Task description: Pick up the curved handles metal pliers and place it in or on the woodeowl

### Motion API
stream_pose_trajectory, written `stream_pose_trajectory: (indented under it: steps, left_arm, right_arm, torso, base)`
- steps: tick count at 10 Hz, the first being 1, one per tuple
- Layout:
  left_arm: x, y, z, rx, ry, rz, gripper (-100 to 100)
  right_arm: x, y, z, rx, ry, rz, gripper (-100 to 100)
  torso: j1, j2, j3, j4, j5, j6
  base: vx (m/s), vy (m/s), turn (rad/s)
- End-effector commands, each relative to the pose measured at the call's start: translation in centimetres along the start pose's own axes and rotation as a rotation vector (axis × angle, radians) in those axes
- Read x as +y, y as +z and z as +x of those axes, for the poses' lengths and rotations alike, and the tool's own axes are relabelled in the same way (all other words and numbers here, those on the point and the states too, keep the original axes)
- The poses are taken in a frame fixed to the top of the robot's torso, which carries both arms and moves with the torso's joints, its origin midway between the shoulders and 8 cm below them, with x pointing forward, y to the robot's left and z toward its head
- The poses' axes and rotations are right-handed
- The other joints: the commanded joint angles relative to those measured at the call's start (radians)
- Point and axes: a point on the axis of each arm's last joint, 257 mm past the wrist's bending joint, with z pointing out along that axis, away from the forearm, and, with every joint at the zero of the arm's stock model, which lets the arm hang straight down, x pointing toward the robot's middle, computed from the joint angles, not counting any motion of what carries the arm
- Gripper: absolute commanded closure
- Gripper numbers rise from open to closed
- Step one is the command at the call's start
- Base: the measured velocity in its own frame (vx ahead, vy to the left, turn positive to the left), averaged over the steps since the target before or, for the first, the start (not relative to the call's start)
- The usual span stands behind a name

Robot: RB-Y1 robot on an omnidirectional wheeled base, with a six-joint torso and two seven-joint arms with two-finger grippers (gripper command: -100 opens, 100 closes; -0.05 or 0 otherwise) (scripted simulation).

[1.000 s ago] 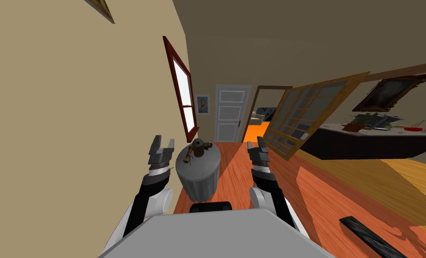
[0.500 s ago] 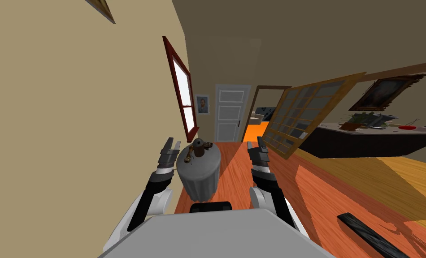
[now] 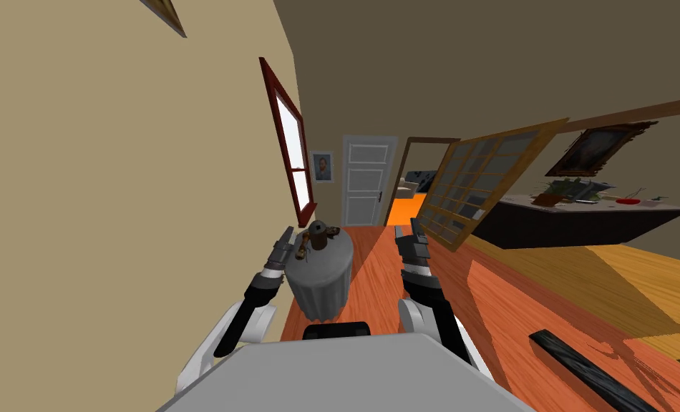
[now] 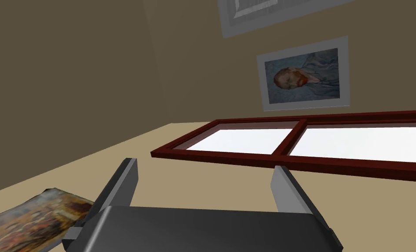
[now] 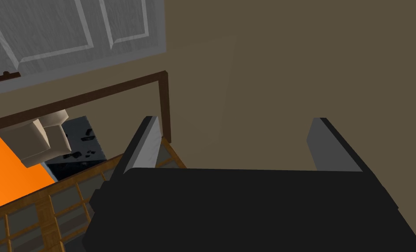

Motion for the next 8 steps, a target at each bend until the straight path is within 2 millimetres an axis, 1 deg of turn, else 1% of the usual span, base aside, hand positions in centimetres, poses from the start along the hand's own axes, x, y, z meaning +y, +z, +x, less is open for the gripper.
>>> stream_pose_trajectory:
  steps: [1,3,4,7,8]
  left_arm:
    - [2.1,-0.1,1.7,0.056,0.035,-0.040,-100]
    - [5.2,-0.8,3.4,0.126,0.083,-0.103,-100]
    - [5.7,-1.0,3.5,0.128,0.083,-0.113,-100]
    - [10.5,-2.5,5.4,0.233,0.172,-0.209,-100]
    - [11.3,-2.9,5.4,0.236,0.172,-0.225,-100]
  right_arm:
    - [0.0,0.0,0.0,0.000,0.000,0.000,0]
    - [0.0,0.0,0.0,0.000,0.000,0.000,0]
    - [0.0,0.0,0.0,0.000,0.000,0.000,0]
    - [0.0,0.0,0.0,0.000,0.000,0.000,0]
    - [0.0,0.0,0.0,0.000,0.000,0.000,0]
  torso:
    - [0.000,0.000,0.000,0.000,0.000,0.000]
    - [0.000,0.000,0.000,0.000,0.000,0.000]
    - [-0.001,0.000,0.000,0.000,0.000,0.000]
    - [-0.002,0.000,0.000,0.000,-0.001,0.000]
    - [-0.002,0.000,0.000,0.000,-0.001,0.000]
  base:
    - [-0.016,0.042,-0.063]
    - [-0.020,0.039,-0.070]
    - [-0.018,0.019,-0.029]
    - [-0.017,0.010,-0.078]
    - [-0.013,0.009,-0.046]
